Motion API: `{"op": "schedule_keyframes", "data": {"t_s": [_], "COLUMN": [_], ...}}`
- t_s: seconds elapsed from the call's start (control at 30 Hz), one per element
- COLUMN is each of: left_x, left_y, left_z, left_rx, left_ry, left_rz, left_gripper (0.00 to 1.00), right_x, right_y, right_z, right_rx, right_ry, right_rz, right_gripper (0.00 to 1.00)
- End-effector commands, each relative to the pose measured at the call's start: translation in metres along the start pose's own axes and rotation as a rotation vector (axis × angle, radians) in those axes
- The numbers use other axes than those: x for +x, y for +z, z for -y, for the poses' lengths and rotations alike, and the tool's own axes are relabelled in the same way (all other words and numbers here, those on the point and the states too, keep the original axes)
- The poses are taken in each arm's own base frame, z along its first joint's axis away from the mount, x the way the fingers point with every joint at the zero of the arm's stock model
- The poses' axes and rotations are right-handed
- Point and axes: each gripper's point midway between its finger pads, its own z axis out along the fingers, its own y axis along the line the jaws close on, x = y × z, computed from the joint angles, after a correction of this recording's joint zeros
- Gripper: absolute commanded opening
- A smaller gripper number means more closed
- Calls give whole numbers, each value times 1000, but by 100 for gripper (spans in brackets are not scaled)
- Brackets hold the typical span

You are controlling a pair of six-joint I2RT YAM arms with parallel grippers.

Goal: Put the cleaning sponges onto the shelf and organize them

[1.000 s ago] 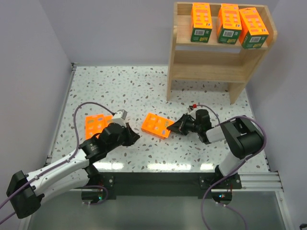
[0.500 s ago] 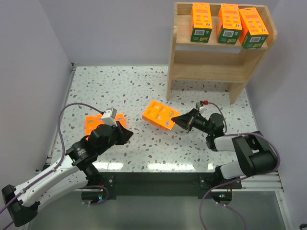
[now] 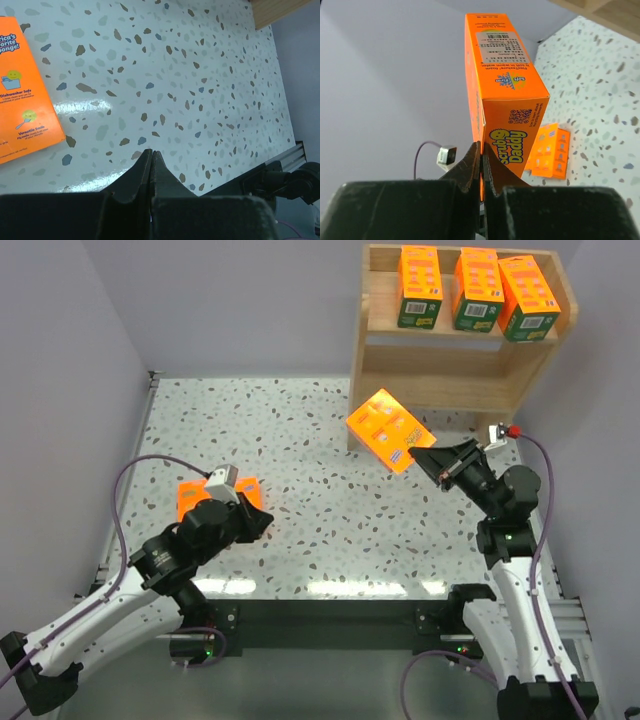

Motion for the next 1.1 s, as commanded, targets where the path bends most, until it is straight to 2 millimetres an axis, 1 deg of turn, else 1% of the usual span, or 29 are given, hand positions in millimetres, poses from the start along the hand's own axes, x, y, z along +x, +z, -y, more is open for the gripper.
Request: {"op": "schedule_keyframes", "data": {"t_s": [0.0,0.07,0.13,0.17,0.2,0.23,0.27,0.3,0.37,0.4,0.43,0.47,0.53,0.6,0.67,0.73,0.8,0.83,0.87,0.9,0.93,0.97,1.0,1.07], "left_x": [-15,-16,-19,-20,-21,-22,-23,-24,-24,-23,-22,-23,-22,-21,-21,-21,-20,-21,-22,-22,-23,-23,-24,-23], "left_y": [-7,-8,-11,-12,-13,-14,-15,-15,-15,-15,-15,-15,-14,-12,-10,-7,-6,-5,-5,-4,-4,-3,-4,-4], "left_z": [13,15,18,18,19,18,19,20,19,19,19,20,22,23,26,28,30,31,33,32,33,33,34,34], "left_rx": [38,44,54,54,54,51,53,56,54,55,55,58,65,69,76,81,85,88,90,85,87,87,90,89], "left_ry": [0,-1,0,3,2,6,7,7,8,9,9,7,7,9,14,19,25,26,30,34,36,37,38,38], "left_rz": [30,32,38,40,44,45,50,51,47,43,41,44,41,33,26,22,16,19,19,16,18,16,19,16], "left_gripper": [0,0,0,0,0,0,0,0,0,0,0,0,0,0,0,0,0,0,0,0,0,0,0,0], "right_x": [-11,-23,-41,-50,-63,-71,-76,-88,-102,-114,-120,-134,-146,-165,-176,-188,-198,-202,-209,-213,-217,-222,-226,-235], "right_y": [-6,-5,-4,-2,-2,1,2,1,0,-4,-6,-10,-16,-26,-34,-37,-31,-30,-28,-26,-25,-23,-21,-20], "right_z": [51,55,54,53,49,53,50,48,49,52,55,53,63,74,80,86,94,94,91,101,105,102,112,113], "right_rx": [230,250,235,221,197,191,163,130,115,131,139,116,126,149,155,173,175,168,144,165,173,162,178,157], "right_ry": [88,119,118,126,115,130,166,157,167,159,157,149,173,189,198,200,210,215,198,214,211,204,220,215], "right_rz": [58,108,168,194,234,246,250,284,323,370,394,439,494,591,662,708,712,721,731,733,738,740,738,758], "right_gripper": [0,0,0,0,0,0,0,0,0,0,0,0,0,0,0,0,0,0,0,0,0,0,0,0]}}
